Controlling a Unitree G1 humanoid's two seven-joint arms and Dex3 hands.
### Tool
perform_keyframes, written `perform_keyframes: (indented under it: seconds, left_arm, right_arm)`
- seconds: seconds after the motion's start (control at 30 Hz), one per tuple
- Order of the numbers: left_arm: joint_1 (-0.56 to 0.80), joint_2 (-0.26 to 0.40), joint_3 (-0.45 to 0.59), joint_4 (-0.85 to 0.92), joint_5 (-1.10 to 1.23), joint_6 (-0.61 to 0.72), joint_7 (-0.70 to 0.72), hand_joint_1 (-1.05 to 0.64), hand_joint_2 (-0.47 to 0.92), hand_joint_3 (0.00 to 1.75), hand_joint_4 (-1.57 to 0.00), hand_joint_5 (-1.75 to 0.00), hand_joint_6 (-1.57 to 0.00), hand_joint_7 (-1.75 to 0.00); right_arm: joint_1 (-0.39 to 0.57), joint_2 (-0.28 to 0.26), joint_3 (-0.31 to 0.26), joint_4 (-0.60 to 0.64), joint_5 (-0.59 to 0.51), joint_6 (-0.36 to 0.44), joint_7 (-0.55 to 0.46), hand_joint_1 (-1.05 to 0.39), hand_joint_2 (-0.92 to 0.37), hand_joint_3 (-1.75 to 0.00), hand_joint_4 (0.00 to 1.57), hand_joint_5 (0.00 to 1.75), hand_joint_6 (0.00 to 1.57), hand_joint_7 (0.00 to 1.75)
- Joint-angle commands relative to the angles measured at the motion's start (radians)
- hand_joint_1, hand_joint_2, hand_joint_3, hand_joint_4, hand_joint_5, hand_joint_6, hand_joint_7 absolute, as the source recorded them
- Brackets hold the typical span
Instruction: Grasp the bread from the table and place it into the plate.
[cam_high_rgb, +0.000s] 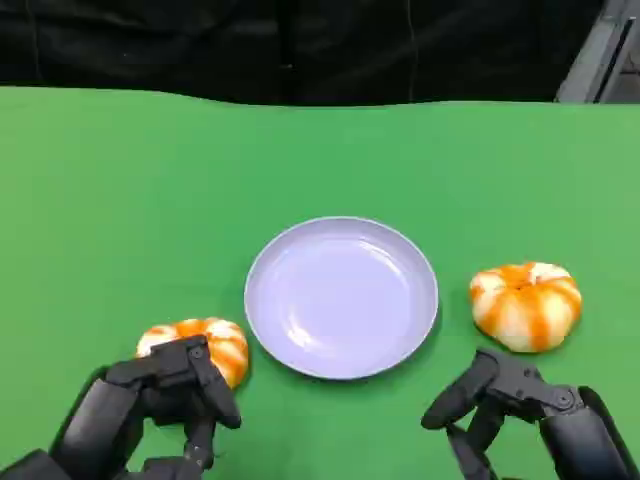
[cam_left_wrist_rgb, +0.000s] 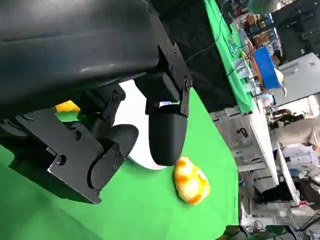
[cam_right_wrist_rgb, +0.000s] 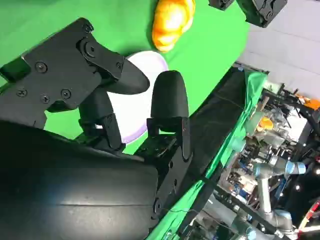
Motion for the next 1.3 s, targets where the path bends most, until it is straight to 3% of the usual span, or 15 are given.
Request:
perform_keyframes:
  seconds: [0.03,0.73,0.77,0.8,0.87,0.9,1.07,1.13,1.17,1.2,1.3]
  left_arm:
    - [-0.006,0.006,0.009,0.011,-0.003,-0.013,0.004,0.04,0.39,1.41,-0.85,-1.69,-0.77,-1.47]
    - [-0.009,0.014,0.009,0.022,0.024,-0.039,0.004,0.03,0.37,1.42,-0.87,-1.65,-0.78,-1.44]
    - [-0.014,0.010,0.012,0.033,0.041,-0.059,0.020,0.02,0.36,1.41,-0.80,-1.61,-0.72,-1.40]
    - [-0.017,0.008,0.016,0.042,0.075,-0.078,0.043,0.02,0.38,1.35,-0.74,-1.42,-0.68,-1.19]
    - [-0.021,0.006,0.021,0.054,0.134,-0.105,0.081,-0.06,0.50,1.03,-0.62,-1.02,-0.67,-0.62]
    - [-0.021,0.007,0.021,0.056,0.147,-0.111,0.090,-0.08,0.52,0.96,-0.60,-0.95,-0.69,-0.50]
    - [-0.021,0.018,0.023,0.062,0.213,-0.134,0.125,-0.12,0.59,0.79,-0.49,-0.83,-0.66,-0.24]
    - [-0.020,0.030,0.027,0.062,0.266,-0.146,0.145,-0.17,0.76,0.42,-0.33,-0.72,-0.55,-0.10]
    - [-0.019,0.052,0.030,0.060,0.333,-0.146,0.162,-0.18,0.80,0.32,-0.31,-0.70,-0.53,-0.07]
    - [-0.019,0.066,0.031,0.059,0.378,-0.144,0.173,-0.27,0.86,0.17,-0.18,-0.63,-0.39,-0.03]
    - [-0.019,0.084,0.030,0.058,0.440,-0.139,0.193,-0.33,0.91,0.05,-0.11,-0.57,-0.30,0.00]
  right_arm:
    - [0.001,-0.004,-0.003,0.003,0.007,-0.011,-0.007,-0.14,-0.44,-1.15,0.80,1.55,0.73,1.19]
    - [0.002,-0.007,0.000,0.002,0.003,-0.011,-0.006,-0.14,-0.44,-1.16,0.83,1.56,0.73,1.19]
    - [0.001,-0.006,0.000,0.003,0.003,-0.008,-0.006,-0.14,-0.44,-1.16,0.83,1.56,0.73,1.19]
    - [0.001,-0.005,0.000,0.002,0.002,-0.006,-0.006,-0.14,-0.44,-1.16,0.82,1.55,0.73,1.19]
    - [0.000,-0.004,0.001,0.000,-0.001,-0.004,-0.006,-0.14,-0.44,-1.16,0.82,1.55,0.73,1.19]
    - [0.000,-0.004,0.002,0.000,-0.001,-0.004,-0.006,-0.14,-0.44,-1.16,0.82,1.55,0.73,1.19]
    - [0.003,-0.002,0.005,-0.003,0.000,0.001,-0.006,-0.14,-0.44,-1.15,0.81,1.55,0.73,1.19]
    - [0.004,0.001,0.008,-0.006,-0.001,0.005,-0.007,-0.14,-0.44,-1.16,0.81,1.55,0.73,1.19]
    - [0.006,0.002,0.010,-0.008,-0.004,0.006,-0.009,-0.14,-0.44,-1.16,0.81,1.55,0.73,1.19]
    - [0.007,0.002,0.011,-0.009,-0.005,0.007,-0.009,-0.14,-0.44,-1.15,0.80,1.55,0.73,1.19]
    - [0.008,0.003,0.013,-0.010,-0.006,0.008,-0.011,-0.15,-0.44,-1.15,0.80,1.54,0.73,1.19]
